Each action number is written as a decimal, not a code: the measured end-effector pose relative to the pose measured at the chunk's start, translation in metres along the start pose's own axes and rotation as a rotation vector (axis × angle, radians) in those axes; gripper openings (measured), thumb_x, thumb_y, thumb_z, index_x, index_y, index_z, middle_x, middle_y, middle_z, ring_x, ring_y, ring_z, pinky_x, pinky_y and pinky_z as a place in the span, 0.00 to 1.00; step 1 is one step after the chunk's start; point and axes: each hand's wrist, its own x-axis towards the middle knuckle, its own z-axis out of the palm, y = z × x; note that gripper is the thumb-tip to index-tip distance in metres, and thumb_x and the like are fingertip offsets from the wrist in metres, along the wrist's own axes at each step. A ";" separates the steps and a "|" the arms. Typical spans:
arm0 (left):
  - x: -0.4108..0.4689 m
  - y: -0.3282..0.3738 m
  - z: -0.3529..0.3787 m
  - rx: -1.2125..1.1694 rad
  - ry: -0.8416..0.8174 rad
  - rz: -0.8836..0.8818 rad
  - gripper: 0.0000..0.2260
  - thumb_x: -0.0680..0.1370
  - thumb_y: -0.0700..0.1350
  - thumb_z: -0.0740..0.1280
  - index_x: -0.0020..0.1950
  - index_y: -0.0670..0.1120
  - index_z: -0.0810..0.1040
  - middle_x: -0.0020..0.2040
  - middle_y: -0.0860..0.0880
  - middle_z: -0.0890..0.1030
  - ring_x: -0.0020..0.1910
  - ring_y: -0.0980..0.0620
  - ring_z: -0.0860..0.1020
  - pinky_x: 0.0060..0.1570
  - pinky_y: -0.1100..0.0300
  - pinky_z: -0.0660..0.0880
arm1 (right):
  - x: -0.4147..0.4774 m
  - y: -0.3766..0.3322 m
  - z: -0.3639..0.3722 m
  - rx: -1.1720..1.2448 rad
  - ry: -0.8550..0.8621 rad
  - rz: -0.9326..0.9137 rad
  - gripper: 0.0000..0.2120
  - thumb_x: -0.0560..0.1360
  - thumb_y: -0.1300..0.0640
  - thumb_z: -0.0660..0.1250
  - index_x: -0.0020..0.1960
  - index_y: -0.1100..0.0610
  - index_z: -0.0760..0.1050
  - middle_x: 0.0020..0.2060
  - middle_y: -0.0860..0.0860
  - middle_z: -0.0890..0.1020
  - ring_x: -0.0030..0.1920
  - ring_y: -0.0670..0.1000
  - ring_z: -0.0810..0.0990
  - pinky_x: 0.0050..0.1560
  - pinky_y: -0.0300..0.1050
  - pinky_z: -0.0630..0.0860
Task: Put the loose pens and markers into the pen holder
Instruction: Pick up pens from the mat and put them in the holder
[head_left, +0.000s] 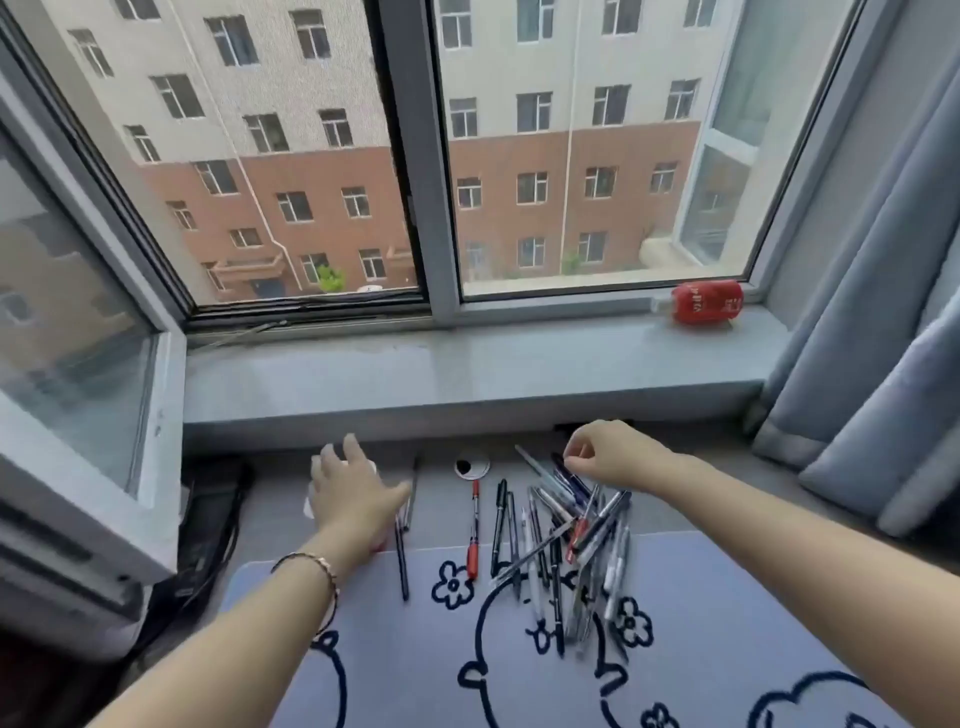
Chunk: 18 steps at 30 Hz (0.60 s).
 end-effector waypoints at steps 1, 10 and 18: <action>0.001 -0.007 0.002 0.011 -0.007 -0.111 0.43 0.67 0.57 0.71 0.72 0.41 0.53 0.71 0.35 0.58 0.71 0.37 0.55 0.68 0.47 0.58 | 0.004 0.004 0.007 -0.016 -0.024 0.033 0.10 0.75 0.54 0.61 0.50 0.55 0.79 0.50 0.51 0.83 0.49 0.52 0.80 0.53 0.50 0.78; 0.013 -0.041 0.030 -0.322 0.051 -0.320 0.42 0.62 0.56 0.75 0.67 0.40 0.59 0.63 0.37 0.69 0.58 0.36 0.72 0.53 0.43 0.73 | 0.032 0.013 0.073 0.030 -0.126 0.090 0.12 0.76 0.57 0.58 0.55 0.56 0.77 0.53 0.53 0.81 0.49 0.54 0.80 0.52 0.52 0.78; -0.042 -0.033 0.007 -0.507 0.172 -0.183 0.44 0.62 0.56 0.75 0.71 0.46 0.57 0.66 0.44 0.66 0.62 0.47 0.67 0.58 0.51 0.69 | 0.089 -0.039 0.146 -0.005 -0.077 0.191 0.14 0.75 0.67 0.57 0.60 0.65 0.66 0.51 0.62 0.79 0.50 0.60 0.79 0.37 0.47 0.70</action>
